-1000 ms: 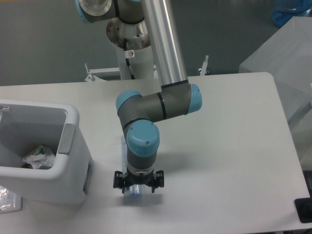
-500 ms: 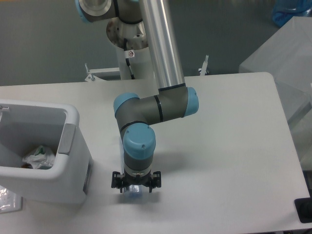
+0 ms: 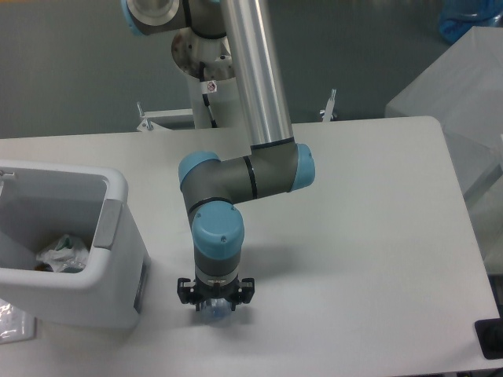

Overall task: Place the trash in the trash can
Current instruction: 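Lift the bottle and carry it toward the trash bin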

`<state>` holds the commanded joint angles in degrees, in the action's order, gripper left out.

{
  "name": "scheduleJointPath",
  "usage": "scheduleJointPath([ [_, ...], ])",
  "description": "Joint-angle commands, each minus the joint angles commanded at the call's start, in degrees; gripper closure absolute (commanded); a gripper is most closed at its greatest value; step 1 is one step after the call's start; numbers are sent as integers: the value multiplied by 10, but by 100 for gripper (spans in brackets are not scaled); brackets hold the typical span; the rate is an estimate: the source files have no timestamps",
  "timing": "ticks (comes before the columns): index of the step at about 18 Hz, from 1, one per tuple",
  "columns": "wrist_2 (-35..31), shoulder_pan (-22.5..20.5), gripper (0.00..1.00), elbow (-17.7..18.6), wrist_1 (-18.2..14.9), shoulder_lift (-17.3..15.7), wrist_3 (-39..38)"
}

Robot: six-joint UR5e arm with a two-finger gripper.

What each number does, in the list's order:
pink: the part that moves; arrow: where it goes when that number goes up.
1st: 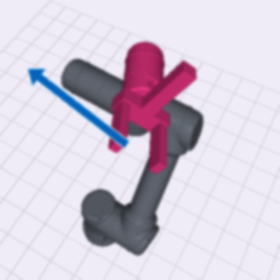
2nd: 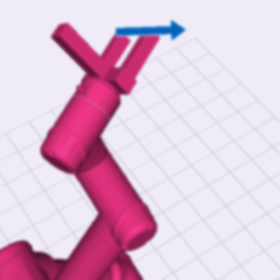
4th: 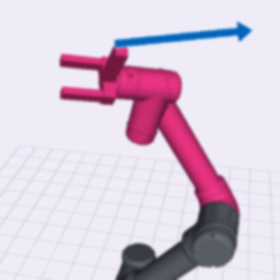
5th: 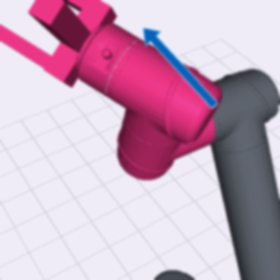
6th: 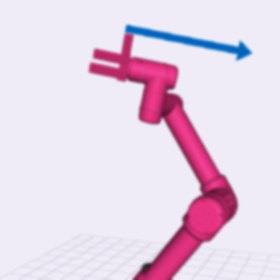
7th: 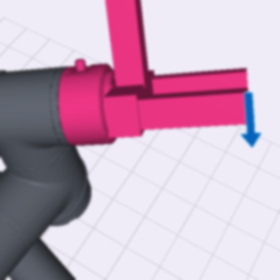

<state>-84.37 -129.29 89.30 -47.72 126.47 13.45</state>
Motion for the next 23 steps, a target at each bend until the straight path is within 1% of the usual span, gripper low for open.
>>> scheduleJointPath([
  [3, -1, 0, 39, -1, 0, -2, 0],
  [6, 1, -3, 40, -7, -3, -10, 3],
  [8, 2, -8, 41, -10, -2, -23, 4],
  [10, 4, -24, 41, -16, -3, -47, 11],
  [11, 10, -28, 41, -25, -3, -65, 11],
  [13, 35, -41, 40, -46, -3, -87, 11],
  [14, 53, -52, 40, -69, -3, -100, 8],
  [15, 57, -56, 40, -84, -2, -107, 4],
  [17, 57, -62, 40, -118, 11, -111, -4],
  [19, 57, -59, 40, -147, 35, -111, -24],
  [22, 62, -55, 40, -179, 103, -111, -60],
  [23, 72, -52, 40, -189, 115, -112, -73],
])
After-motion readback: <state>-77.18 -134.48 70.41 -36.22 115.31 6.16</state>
